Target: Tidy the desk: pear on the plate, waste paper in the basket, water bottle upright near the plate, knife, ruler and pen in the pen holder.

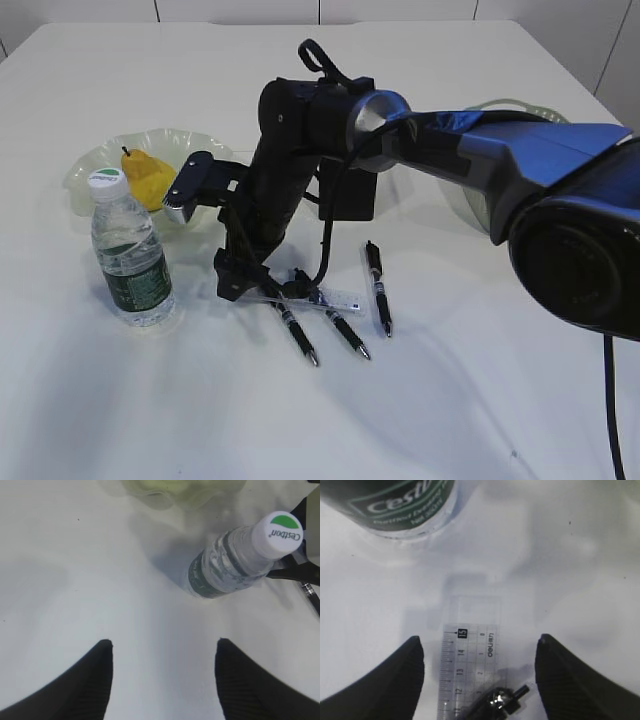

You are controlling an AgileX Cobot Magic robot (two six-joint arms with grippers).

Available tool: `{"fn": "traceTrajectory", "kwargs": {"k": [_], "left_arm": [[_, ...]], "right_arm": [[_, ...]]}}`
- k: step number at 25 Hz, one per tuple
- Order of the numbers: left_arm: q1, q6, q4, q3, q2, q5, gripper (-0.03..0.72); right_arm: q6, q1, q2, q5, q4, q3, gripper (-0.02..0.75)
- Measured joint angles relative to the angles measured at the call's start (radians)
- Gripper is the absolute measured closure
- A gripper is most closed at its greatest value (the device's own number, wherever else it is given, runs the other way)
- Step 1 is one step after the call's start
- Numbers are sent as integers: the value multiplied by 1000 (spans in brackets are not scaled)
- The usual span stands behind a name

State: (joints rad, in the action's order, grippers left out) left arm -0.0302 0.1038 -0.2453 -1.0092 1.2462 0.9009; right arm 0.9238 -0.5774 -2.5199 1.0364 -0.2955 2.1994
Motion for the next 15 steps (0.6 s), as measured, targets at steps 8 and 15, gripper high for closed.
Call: {"fn": "traceTrajectory", "kwargs": {"k": [8, 15], "left_arm": [[0, 0, 0, 0, 0, -2, 232], [0, 0, 0, 0, 0, -4, 232]], "right_arm": [[0, 0, -2, 0, 8, 0, 221], [0, -6, -2, 0, 11, 0, 220]]}}
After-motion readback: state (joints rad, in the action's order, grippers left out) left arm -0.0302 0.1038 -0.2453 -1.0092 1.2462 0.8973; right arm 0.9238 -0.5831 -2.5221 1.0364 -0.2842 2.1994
